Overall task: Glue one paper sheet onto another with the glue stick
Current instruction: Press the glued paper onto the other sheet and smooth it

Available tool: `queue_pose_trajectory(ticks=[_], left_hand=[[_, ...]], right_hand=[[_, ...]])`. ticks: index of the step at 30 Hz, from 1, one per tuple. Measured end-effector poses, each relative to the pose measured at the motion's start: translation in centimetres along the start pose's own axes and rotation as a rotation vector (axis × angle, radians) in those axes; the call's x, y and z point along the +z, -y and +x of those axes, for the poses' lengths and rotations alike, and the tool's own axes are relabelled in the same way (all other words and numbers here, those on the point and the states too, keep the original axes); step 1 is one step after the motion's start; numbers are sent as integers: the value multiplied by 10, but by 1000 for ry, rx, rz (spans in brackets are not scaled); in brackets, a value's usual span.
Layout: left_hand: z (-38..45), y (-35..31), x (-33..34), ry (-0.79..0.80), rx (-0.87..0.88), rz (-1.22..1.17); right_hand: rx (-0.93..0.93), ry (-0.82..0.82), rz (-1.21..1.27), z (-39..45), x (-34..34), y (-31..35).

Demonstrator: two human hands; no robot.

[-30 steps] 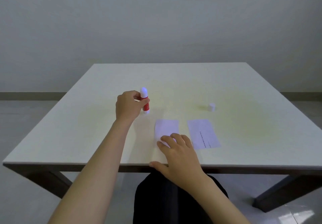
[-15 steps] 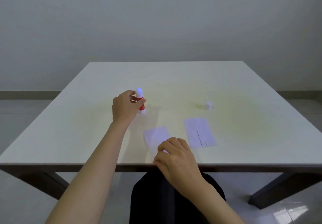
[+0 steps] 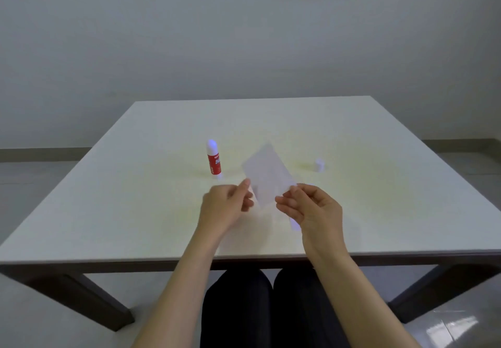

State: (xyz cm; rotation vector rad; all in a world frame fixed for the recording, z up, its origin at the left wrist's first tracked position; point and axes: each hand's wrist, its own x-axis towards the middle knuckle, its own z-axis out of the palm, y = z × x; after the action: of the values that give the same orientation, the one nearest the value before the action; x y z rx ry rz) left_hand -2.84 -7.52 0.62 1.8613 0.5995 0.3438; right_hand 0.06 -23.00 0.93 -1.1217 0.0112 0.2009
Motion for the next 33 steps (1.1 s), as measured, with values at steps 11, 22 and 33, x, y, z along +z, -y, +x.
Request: queue_pose_trajectory(ticks=[11, 22, 33], left_hand=[[-7, -18, 18, 83, -139, -432], [-8, -24, 48, 181, -42, -213], [-1, -13, 54, 151, 3, 36]], right_hand=[[186, 42, 10, -3, -35, 9], [218, 35, -353, 43, -74, 40], [169, 43, -626, 47, -81, 29]])
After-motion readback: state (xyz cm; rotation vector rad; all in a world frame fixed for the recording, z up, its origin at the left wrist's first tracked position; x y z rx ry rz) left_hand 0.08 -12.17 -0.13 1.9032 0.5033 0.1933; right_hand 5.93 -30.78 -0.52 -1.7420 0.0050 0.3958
